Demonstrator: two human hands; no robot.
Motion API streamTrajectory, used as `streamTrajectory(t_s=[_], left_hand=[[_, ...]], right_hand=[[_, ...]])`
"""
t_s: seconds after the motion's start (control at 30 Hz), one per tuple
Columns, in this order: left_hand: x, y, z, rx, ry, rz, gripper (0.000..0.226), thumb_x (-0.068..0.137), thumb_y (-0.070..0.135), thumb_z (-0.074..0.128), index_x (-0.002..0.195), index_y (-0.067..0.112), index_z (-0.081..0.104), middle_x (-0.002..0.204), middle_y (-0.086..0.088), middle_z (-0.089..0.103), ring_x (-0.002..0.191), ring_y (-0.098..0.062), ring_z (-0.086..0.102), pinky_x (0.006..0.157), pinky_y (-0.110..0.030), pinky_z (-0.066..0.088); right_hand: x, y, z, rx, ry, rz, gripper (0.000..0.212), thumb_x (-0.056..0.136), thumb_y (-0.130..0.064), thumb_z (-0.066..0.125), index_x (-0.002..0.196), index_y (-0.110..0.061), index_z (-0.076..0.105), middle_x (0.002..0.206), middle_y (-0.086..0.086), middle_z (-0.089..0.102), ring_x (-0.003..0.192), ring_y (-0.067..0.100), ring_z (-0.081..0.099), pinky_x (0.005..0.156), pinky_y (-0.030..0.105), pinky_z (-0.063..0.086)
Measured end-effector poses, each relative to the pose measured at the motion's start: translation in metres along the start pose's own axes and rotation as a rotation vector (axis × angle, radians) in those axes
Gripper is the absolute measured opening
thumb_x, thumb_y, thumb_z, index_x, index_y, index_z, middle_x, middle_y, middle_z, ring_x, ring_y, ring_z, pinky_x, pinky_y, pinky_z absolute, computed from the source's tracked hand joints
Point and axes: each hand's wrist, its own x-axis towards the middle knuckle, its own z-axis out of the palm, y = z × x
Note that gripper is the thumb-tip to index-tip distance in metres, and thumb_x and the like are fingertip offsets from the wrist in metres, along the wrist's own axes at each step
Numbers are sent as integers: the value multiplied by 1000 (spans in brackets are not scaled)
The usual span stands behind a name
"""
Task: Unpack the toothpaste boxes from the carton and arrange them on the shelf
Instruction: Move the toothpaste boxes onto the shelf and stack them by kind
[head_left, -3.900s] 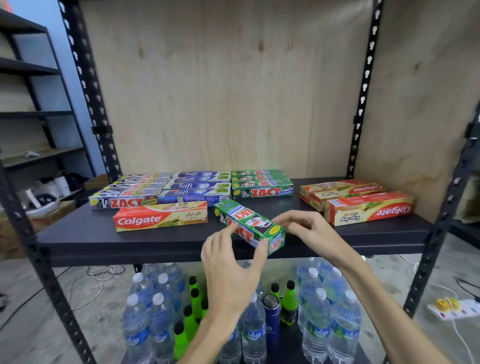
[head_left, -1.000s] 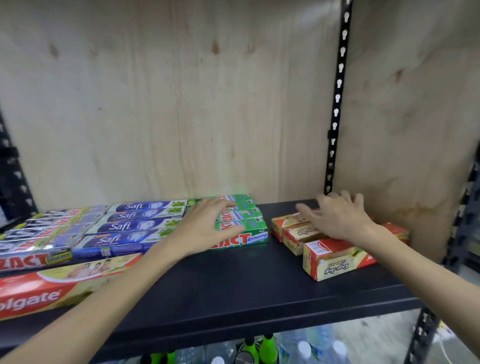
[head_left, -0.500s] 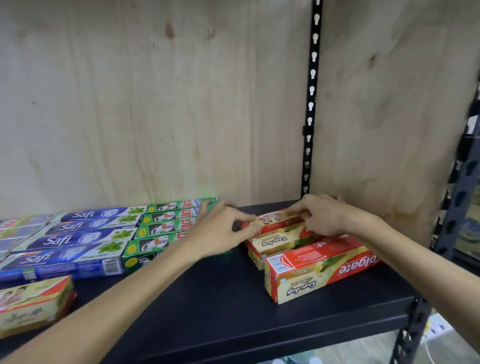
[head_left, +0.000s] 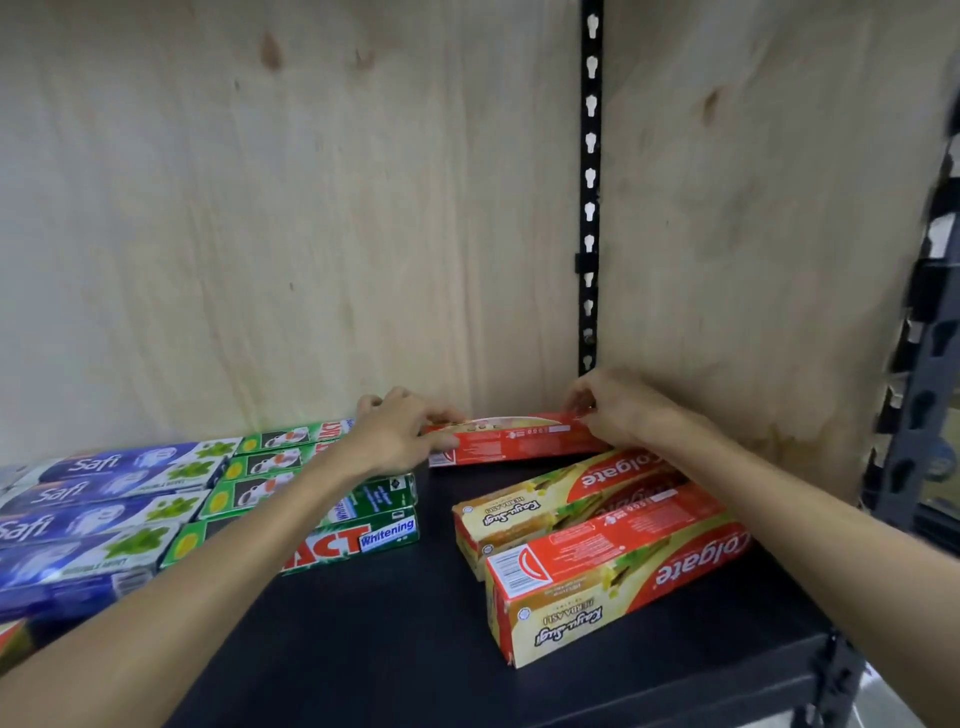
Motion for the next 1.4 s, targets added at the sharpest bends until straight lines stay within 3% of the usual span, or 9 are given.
streamTrajectory(t_s=[0.17, 0.27, 0.37, 0.47, 0.6, 0.83, 1.03, 1.23, 1.4], left_hand=[[4, 0, -5, 94, -82, -98, 44, 107, 50, 27, 114, 32, 66, 105, 7, 57, 132, -18, 35, 111, -45, 18], [6, -1, -4, 92, -87, -134, 40, 107, 49, 26, 102, 30, 60, 110, 1, 54, 135, -18, 30, 113, -46, 18], [9, -4, 0, 52, 10, -158, 36, 106, 46, 32, 110, 26, 61, 104, 4, 58, 128, -19, 38, 107, -44, 22], [9, -9, 4, -20, 177, -148, 24, 102, 53, 42, 108, 32, 53, 93, 15, 58, 116, -16, 46, 101, -40, 25], [7, -19, 0, -180, 185, -154, 47, 77, 79, 58, 96, 37, 61, 95, 22, 65, 101, -6, 54, 93, -39, 29], [3, -20, 7, -234, 231, -110, 33, 83, 61, 69, 102, 35, 62, 98, 20, 70, 104, -7, 57, 95, -36, 26], [2, -12, 13, -156, 227, -78, 34, 102, 54, 42, 111, 33, 66, 102, 15, 71, 106, -11, 59, 102, -39, 24], [0, -8, 14, -124, 196, -75, 33, 103, 54, 38, 113, 35, 64, 106, 14, 71, 105, -11, 60, 108, -43, 26], [-1, -3, 11, -155, 141, -33, 33, 96, 64, 47, 114, 41, 62, 110, 21, 71, 103, -4, 60, 105, -40, 31]], right_hand=[[3, 0, 6, 79, -6, -15, 38, 96, -21, 64, 133, -25, 61, 132, 0, 62, 119, 20, 59, 101, 35, 48], [6, -1, 4, 159, -76, -26, 50, 90, -26, 73, 137, -25, 56, 131, -3, 60, 118, 17, 57, 97, 33, 45], [13, -2, 5, 170, -76, 11, 63, 81, -26, 82, 137, -24, 53, 133, -2, 58, 121, 20, 55, 100, 35, 45], [19, -3, 12, 161, 32, -5, 43, 87, -19, 77, 126, -17, 60, 129, 3, 61, 117, 21, 58, 97, 32, 47], [24, 1, 20, 247, 113, 0, 23, 90, -19, 73, 112, -20, 67, 121, 3, 62, 114, 22, 59, 91, 30, 46], [18, 7, 25, 271, 83, -2, 25, 95, -21, 67, 119, -29, 62, 131, 3, 58, 121, 23, 55, 98, 35, 45], [15, 5, 27, 246, -15, 11, 73, 72, -23, 88, 135, -28, 52, 130, 0, 54, 116, 20, 56, 103, 44, 48], [12, 7, 26, 208, 60, -54, 49, 86, -24, 77, 130, -24, 55, 126, -1, 52, 114, 18, 54, 103, 39, 47], [11, 7, 23, 193, 189, -130, 49, 92, -20, 69, 138, -27, 51, 135, -4, 47, 128, 18, 42, 111, 42, 39]])
